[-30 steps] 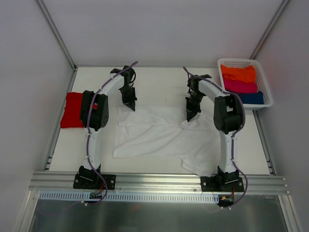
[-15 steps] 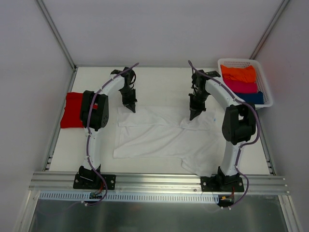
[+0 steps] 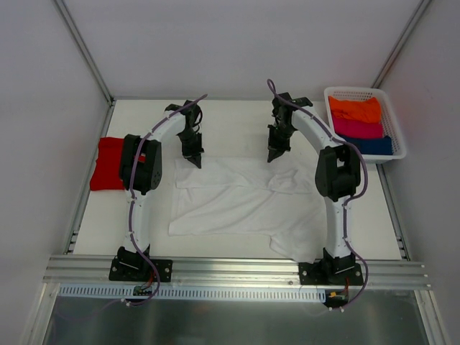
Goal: Fold and stack the t-shirts
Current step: Fold the flattened tshirt in 1/3 of the way
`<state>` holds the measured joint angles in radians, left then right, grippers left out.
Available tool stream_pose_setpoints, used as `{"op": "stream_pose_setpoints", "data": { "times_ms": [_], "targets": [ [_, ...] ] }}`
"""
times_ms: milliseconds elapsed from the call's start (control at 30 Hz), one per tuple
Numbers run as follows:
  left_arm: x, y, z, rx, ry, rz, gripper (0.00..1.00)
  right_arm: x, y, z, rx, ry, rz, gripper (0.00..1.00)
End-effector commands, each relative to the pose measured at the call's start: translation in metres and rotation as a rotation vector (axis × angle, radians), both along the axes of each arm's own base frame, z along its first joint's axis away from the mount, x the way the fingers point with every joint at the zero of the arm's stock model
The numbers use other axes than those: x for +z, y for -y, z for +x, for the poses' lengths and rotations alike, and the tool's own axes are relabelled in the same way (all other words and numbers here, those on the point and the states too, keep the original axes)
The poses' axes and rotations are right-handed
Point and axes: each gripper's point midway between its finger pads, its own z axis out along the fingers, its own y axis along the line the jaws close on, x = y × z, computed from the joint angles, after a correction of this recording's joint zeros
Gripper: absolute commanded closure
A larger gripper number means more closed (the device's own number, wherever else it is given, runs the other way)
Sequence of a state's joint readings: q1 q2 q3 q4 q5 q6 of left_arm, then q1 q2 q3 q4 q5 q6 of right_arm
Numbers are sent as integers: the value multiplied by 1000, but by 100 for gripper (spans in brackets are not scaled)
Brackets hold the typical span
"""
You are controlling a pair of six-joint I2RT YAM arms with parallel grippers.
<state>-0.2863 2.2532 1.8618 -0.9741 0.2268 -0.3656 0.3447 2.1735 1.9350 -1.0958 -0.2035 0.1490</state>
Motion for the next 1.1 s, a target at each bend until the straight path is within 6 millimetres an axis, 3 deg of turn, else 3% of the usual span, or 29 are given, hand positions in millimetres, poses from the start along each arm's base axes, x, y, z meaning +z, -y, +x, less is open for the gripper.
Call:
{"op": "stream_pose_setpoints", "data": {
  "times_ms": [0,67,200,367,633,867,1067],
  "targets": [
    [6,-1,2,-11,6,-9,100,6,-22,18,-14,24,58,97],
    [6,0,5,-6,9,-14,100,-10,-23,17,-12,-21,54,97],
    [13,1,10,-2,30,-19,100,-17,-16,5,7,-49,18,97],
    [13,4,11,3,29,-29,100,-28,6,-27,50,-119,-60,98],
    [14,7,11,6,23,-45,100,-18,27,-57,56,-128,-118,98],
    [14,7,7,-1,15,-50,100,7,37,-79,33,-98,-122,98],
    [12,7,6,-6,9,-53,100,3,49,-105,44,-145,-147,98]
  ]
}}
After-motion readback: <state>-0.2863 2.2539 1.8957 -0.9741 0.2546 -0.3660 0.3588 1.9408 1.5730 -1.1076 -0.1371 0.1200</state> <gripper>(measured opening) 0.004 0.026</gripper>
